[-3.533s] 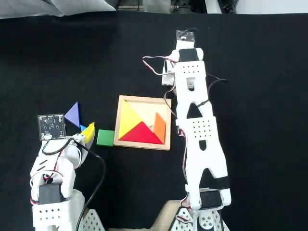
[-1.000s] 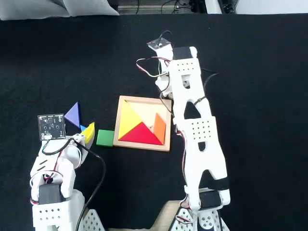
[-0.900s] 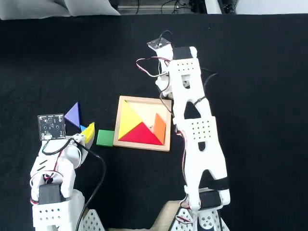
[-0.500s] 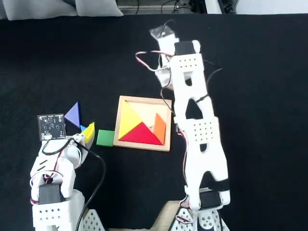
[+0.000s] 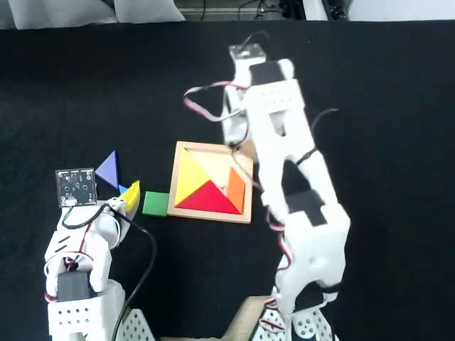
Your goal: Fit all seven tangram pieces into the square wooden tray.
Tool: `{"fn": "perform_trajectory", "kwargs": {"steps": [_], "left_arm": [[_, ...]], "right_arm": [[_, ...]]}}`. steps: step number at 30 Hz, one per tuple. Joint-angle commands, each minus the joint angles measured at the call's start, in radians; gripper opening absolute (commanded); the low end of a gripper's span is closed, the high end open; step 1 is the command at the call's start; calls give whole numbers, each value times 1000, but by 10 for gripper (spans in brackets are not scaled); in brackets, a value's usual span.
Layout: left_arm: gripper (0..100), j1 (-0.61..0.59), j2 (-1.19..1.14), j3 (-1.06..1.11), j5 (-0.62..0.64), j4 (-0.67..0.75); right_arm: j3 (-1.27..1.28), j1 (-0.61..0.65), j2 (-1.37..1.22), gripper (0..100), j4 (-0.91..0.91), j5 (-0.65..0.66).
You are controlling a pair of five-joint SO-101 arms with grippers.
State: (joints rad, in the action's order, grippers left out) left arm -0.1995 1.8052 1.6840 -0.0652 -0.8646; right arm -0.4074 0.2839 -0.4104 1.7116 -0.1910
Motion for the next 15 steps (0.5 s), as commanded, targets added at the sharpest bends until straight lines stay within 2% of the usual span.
{"fn": "perform_trajectory", "kwargs": {"steps": [1,5,13,15], "left_arm": [[303,10,8,16,-8,-5],[303,7,8,16,-8,-5],[303,10,8,16,-8,-5],[303,8,8,16,-8,-5]], "right_arm": [[104,66,105,84,-84,-169],[194,100,105,84,-161,-255],[355,178,105,84,-313,-270],[374,183,105,84,-338,-310]]}}
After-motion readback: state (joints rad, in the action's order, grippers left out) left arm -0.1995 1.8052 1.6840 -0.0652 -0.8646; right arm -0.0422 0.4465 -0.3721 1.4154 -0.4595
